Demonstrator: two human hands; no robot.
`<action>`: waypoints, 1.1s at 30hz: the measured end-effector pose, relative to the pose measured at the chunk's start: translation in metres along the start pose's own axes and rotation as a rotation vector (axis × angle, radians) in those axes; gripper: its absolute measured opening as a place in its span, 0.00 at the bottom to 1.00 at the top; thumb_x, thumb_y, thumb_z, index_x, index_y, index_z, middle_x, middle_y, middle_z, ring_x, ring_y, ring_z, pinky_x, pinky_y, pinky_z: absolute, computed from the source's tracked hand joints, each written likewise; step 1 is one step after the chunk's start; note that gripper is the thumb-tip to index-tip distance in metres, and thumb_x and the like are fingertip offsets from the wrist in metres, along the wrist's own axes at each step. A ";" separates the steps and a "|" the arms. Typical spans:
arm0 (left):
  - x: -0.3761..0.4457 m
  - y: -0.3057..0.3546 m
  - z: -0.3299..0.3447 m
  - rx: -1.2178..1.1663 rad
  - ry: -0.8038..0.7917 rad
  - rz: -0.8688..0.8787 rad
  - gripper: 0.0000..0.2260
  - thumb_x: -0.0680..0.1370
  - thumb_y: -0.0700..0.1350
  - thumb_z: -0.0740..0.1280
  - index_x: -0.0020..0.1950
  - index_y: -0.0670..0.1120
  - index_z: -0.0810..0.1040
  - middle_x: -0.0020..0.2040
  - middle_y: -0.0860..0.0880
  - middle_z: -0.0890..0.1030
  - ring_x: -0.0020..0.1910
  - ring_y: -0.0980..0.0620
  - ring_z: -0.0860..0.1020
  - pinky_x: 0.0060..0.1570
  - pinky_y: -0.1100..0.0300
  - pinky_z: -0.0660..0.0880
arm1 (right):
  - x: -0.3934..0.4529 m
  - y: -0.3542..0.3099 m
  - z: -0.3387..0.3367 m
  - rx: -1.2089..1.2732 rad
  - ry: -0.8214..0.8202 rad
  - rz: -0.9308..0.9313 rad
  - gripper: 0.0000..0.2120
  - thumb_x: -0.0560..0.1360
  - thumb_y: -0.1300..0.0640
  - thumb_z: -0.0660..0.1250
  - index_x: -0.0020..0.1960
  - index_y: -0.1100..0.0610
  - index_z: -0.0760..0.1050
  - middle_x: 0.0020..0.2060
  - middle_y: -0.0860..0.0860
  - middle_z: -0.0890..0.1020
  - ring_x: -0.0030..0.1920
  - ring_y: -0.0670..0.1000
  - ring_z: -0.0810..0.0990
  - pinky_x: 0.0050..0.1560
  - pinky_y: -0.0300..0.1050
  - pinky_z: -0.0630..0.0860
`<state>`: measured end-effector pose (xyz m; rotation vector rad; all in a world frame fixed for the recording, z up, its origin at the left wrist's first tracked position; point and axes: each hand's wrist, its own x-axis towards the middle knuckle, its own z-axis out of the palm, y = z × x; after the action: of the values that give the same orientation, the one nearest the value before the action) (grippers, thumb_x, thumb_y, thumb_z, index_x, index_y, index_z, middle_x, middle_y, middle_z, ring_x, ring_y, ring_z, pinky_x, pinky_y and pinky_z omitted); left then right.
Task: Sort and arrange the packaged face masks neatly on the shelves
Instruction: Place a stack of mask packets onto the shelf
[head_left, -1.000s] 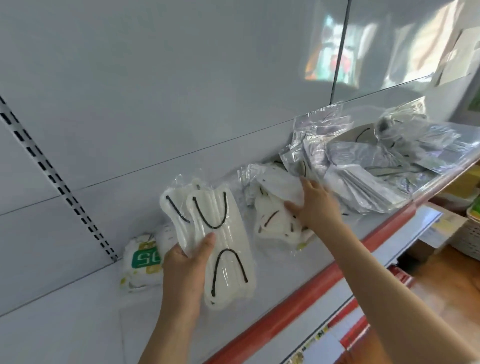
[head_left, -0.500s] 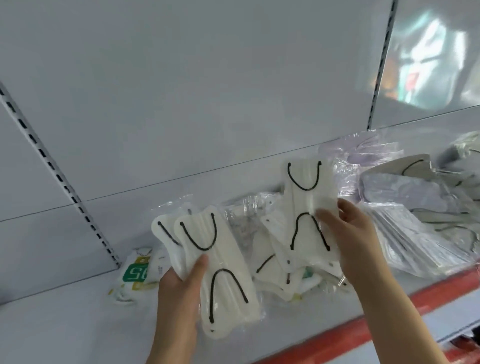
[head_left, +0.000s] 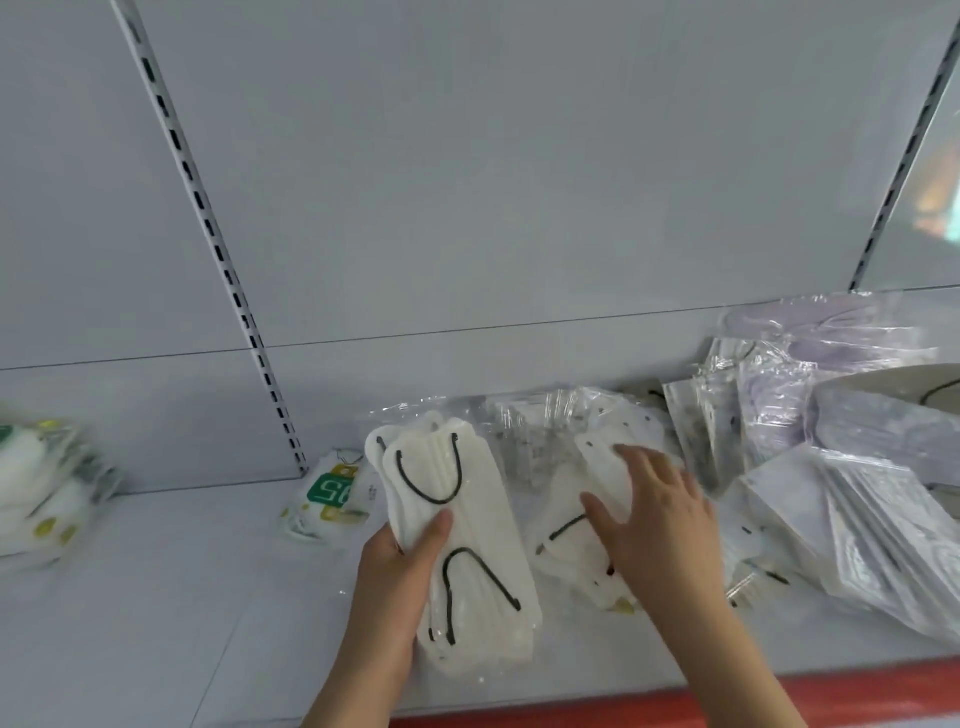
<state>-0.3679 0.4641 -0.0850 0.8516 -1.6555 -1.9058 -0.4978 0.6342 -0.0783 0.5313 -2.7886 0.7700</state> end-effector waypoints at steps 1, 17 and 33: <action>0.000 -0.003 -0.002 0.008 0.010 -0.009 0.06 0.79 0.45 0.71 0.55 0.50 0.83 0.46 0.50 0.88 0.45 0.50 0.87 0.52 0.47 0.82 | 0.005 0.010 -0.002 -0.136 -0.078 0.063 0.32 0.77 0.39 0.64 0.77 0.51 0.62 0.73 0.50 0.69 0.71 0.54 0.69 0.69 0.50 0.66; -0.008 0.005 -0.002 -0.055 -0.067 0.031 0.14 0.79 0.54 0.68 0.64 0.54 0.80 0.55 0.55 0.87 0.56 0.55 0.84 0.62 0.49 0.78 | -0.018 -0.041 -0.036 1.055 0.069 0.093 0.03 0.79 0.55 0.66 0.49 0.49 0.78 0.32 0.51 0.82 0.30 0.50 0.78 0.32 0.46 0.76; -0.007 -0.005 0.001 -0.121 0.043 0.059 0.09 0.79 0.44 0.71 0.59 0.49 0.83 0.51 0.50 0.88 0.52 0.49 0.86 0.53 0.50 0.81 | 0.006 0.009 0.020 -0.153 -0.151 0.123 0.29 0.76 0.35 0.63 0.65 0.58 0.70 0.62 0.54 0.76 0.67 0.58 0.71 0.62 0.51 0.72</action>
<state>-0.3632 0.4704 -0.0884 0.7822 -1.5071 -1.9124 -0.5084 0.6292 -0.0978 0.4093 -3.0119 0.5530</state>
